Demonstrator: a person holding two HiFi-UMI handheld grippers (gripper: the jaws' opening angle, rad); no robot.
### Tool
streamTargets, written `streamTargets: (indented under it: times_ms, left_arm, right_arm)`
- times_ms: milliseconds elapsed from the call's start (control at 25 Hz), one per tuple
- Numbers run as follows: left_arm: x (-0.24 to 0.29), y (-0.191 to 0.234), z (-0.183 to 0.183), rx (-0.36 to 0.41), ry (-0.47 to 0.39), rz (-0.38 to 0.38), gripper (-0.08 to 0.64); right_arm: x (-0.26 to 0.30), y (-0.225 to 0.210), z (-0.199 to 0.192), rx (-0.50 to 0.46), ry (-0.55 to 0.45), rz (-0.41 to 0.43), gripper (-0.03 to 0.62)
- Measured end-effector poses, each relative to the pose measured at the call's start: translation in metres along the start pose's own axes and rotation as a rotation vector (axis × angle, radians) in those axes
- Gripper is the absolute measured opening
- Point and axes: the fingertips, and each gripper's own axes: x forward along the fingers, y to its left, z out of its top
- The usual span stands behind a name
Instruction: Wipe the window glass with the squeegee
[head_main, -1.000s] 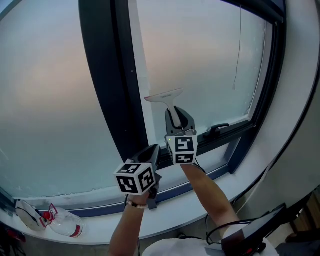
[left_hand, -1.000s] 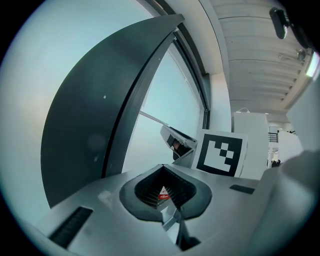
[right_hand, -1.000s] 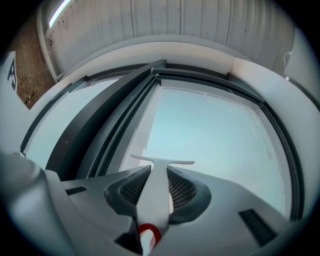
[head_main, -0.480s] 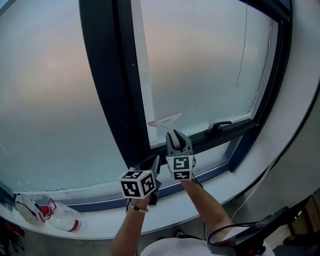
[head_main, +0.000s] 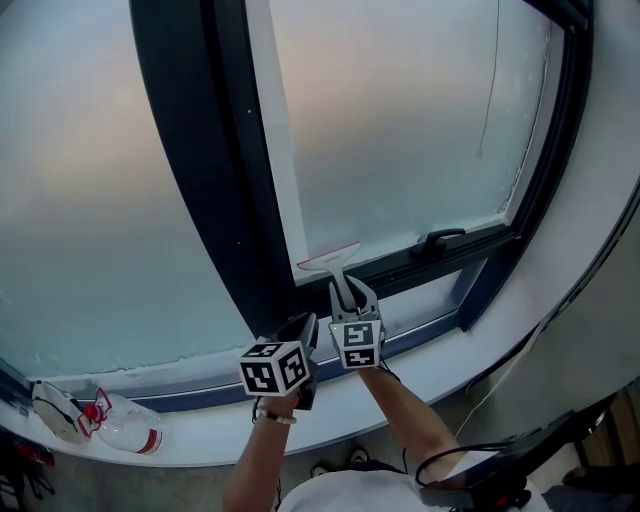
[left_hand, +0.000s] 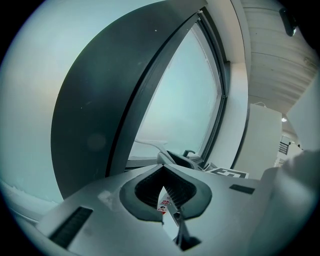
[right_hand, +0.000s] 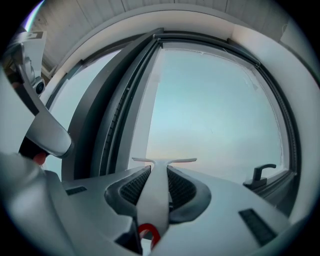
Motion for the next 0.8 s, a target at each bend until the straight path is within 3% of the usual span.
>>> streamTargets:
  times_ms: [640, 800]
  left_arm:
    - [0.002, 0.024, -0.033, -0.056, 0.049, 0.079, 0.000]
    - [-0.005, 0.028, -0.037, -0.057, 0.033, 0.088, 0.000]
  right_arm:
    - [-0.002, 0.005, -0.028, 0.036, 0.025, 0.036, 0.087]
    - [-0.017, -0.011, -0.019, 0.099, 0.013, 0.043, 0.087]
